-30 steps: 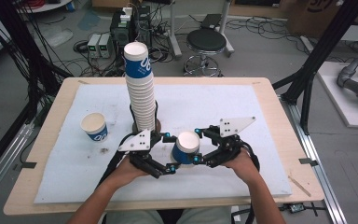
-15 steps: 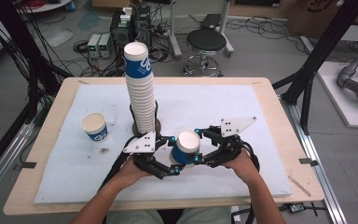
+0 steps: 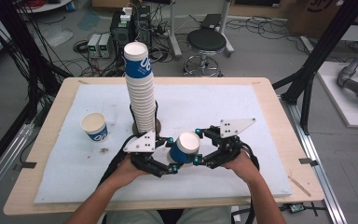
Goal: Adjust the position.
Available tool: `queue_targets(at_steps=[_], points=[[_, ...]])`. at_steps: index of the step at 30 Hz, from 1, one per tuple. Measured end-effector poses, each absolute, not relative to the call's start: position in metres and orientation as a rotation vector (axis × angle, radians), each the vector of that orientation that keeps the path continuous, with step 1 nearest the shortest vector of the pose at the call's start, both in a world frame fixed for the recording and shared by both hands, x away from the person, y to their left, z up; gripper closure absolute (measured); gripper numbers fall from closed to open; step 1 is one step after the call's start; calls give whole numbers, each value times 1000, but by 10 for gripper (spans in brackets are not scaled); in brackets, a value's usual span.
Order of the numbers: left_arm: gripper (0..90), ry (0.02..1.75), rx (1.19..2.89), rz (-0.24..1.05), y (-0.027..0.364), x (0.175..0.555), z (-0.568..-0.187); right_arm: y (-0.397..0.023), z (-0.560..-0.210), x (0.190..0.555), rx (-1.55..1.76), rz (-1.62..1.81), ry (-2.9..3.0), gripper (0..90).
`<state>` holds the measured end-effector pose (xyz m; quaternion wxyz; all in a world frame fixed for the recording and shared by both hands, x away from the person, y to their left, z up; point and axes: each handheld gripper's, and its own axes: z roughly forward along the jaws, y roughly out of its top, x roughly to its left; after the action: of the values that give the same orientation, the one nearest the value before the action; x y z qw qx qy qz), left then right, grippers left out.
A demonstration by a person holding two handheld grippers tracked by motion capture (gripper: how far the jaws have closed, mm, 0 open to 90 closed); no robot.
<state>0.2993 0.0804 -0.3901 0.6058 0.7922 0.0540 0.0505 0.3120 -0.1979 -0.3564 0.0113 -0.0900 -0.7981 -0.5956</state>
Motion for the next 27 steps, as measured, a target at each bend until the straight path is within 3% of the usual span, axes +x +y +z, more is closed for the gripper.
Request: queue_targets(at_steps=[3, 10, 27], points=[[312, 132, 1852, 127, 83, 300, -387, -201, -354, 311, -296, -1879, -2485, 187], [315, 141, 1937, 126, 85, 300, -379, -209, -342, 311, -299, -1872, -2529, 187], [315, 122, 2151, 126, 82, 304, -361, -178, -304, 320, -60, -1416, -2879, 187]])
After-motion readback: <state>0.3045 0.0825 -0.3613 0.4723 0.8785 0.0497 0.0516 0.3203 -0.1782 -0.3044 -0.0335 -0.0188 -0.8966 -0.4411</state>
